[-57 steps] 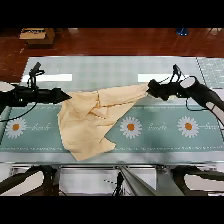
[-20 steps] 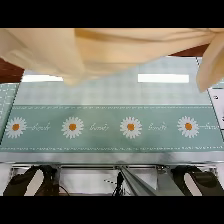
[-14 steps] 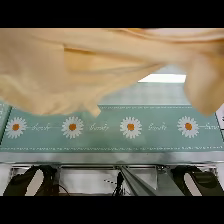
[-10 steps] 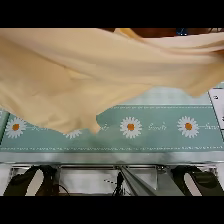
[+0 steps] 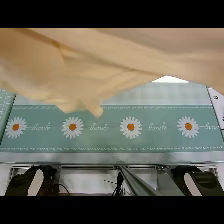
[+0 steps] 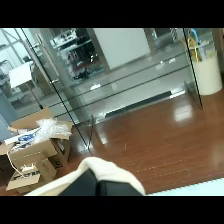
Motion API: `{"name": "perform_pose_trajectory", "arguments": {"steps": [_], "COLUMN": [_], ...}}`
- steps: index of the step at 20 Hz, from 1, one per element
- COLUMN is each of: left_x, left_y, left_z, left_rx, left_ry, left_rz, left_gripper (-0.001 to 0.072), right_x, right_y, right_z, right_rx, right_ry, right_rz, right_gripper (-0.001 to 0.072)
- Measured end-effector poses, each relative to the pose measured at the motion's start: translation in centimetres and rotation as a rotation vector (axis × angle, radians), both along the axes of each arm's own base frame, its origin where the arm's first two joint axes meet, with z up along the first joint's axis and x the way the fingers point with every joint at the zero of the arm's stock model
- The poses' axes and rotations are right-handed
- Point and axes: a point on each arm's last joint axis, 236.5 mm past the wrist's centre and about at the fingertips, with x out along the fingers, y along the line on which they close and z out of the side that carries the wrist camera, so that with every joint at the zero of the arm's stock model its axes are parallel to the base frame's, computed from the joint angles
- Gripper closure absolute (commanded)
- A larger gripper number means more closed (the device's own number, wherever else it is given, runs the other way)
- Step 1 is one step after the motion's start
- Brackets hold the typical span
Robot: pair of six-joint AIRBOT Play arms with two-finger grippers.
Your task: Fold the shirts.
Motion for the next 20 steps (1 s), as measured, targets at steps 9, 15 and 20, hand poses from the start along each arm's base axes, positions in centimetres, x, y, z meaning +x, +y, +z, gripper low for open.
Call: {"name": "perform_pose_trajectory", "arguments": {"steps": [9, 15, 20], "left_x": [-4.7, 0.2, 7.5], "left_y": [-3.4, -1.1, 0.7], "left_z": [-7.6, -16.7, -28.1], "left_rx": [0.010, -0.039, -0.124], "left_ry": [0.311, 0.718, 1.062], "left_rz": [-0.093, -0.095, -0.156], "left_gripper": [0.0697, 0.0697, 0.0696], "right_x": [-5.6, -4.9, 0.7], "right_y": [0.5, -1.3, -1.0], "right_z": [-8.9, -17.9, -27.2], "right_rx": [-0.125, -0.255, -0.315], "right_ry": [0.477, 0.916, 1.263], "right_rz": [0.045, 0.065, 0.211], "right_gripper": [0.0693, 0.0693, 0.0693]}}
